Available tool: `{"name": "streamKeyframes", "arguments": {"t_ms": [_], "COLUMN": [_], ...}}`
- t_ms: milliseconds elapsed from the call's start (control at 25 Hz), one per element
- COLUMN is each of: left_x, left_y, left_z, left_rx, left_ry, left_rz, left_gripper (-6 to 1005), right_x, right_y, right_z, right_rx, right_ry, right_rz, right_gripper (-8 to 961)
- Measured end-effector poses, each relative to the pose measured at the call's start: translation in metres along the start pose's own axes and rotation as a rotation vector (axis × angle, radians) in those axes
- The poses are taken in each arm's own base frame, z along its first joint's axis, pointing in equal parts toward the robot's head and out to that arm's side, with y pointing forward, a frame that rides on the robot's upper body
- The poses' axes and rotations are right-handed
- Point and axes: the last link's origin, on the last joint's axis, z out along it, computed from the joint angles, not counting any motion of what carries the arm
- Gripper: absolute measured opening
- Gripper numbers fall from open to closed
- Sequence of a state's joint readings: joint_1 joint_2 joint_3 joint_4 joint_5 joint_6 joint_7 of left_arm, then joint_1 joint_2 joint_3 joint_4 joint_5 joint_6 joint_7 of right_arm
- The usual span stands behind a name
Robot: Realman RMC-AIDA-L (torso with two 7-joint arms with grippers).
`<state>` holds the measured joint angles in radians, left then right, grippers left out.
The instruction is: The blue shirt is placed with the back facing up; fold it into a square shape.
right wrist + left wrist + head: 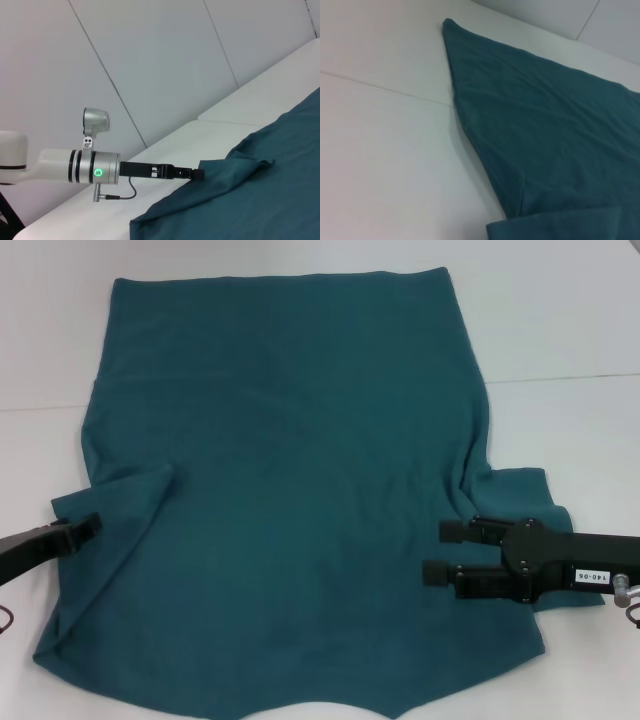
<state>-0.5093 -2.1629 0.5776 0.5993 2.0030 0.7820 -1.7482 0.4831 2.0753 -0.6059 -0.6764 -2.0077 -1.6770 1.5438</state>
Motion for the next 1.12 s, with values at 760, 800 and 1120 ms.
{"name": "streamKeyframes", "arguments": {"t_ms": [760,800,1120], "left_x": [0.001,0.001,0.008], "left_y": [0.003,0.003,0.016], "left_z": [0.001,0.001,-0.002], "left_rx": [-0.011,-0.017,-0.106], "left_ry": [-0.012,-0.012,-0.007], "left_rz": [0.023,0.026,0.026], "left_gripper": [59,59,60], "right_x": [0.001,0.001,0.002], "right_y": [0.001,0.001,0.001], "right_z": [-0.001,-0.001,-0.002], "right_rx": [-0.001,-0.001,0.001], "right_ry": [-0.003,-0.003,-0.005], "right_rz": [0.003,0.003,0.001], "right_gripper": [915,915,915]}}
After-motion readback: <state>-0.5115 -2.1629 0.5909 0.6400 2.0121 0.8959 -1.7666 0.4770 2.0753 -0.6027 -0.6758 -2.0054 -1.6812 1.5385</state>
